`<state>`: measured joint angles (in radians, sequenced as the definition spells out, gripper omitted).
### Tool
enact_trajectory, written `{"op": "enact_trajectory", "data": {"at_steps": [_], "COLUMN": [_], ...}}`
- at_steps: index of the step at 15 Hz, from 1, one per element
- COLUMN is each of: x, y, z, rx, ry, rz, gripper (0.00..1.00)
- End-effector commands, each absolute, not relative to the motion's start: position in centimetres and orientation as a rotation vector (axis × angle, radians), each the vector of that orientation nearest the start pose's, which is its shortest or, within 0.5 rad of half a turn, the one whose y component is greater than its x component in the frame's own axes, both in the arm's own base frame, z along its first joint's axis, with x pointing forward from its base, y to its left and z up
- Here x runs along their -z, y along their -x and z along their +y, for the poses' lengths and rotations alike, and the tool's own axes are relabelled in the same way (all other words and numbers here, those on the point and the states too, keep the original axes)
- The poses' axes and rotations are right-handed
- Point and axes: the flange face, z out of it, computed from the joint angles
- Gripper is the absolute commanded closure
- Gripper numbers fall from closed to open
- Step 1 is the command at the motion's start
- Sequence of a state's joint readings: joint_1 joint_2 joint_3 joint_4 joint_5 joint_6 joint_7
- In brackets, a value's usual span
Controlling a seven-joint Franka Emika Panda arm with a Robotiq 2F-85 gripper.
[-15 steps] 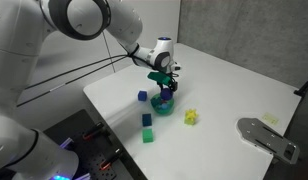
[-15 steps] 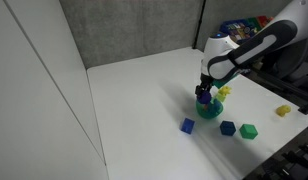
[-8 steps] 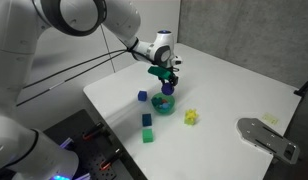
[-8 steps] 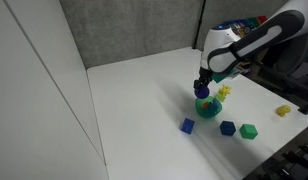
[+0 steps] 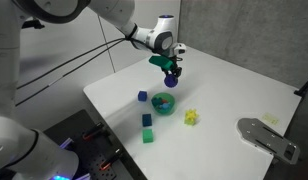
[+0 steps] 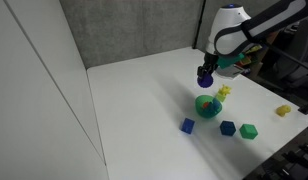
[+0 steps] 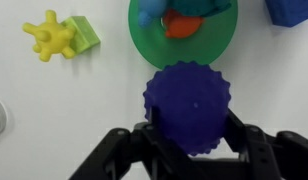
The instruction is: Take the ball out of the bowl
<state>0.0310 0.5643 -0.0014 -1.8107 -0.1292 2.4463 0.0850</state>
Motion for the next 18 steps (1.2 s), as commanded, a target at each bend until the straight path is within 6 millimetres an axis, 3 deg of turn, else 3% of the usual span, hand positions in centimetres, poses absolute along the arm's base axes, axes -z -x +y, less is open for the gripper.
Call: {"op": "enact_trajectory", "data": {"at_steps": [1,7,12,18], "x": [-25.6,-26.6,-25.5,-23.0], "y": [-64.2,-58.1,-53.1,-50.6], "z": [-1.9,-7.0,-10.7,-17.1], "rx": [0.087,0.008,-0.065,-0.056], "ry": [3.235,3.252,3.245,3.246], "rz": [0.052,0.112,0.199,0.389], "gripper": [0.65,0.65,0.65,0.65]}}
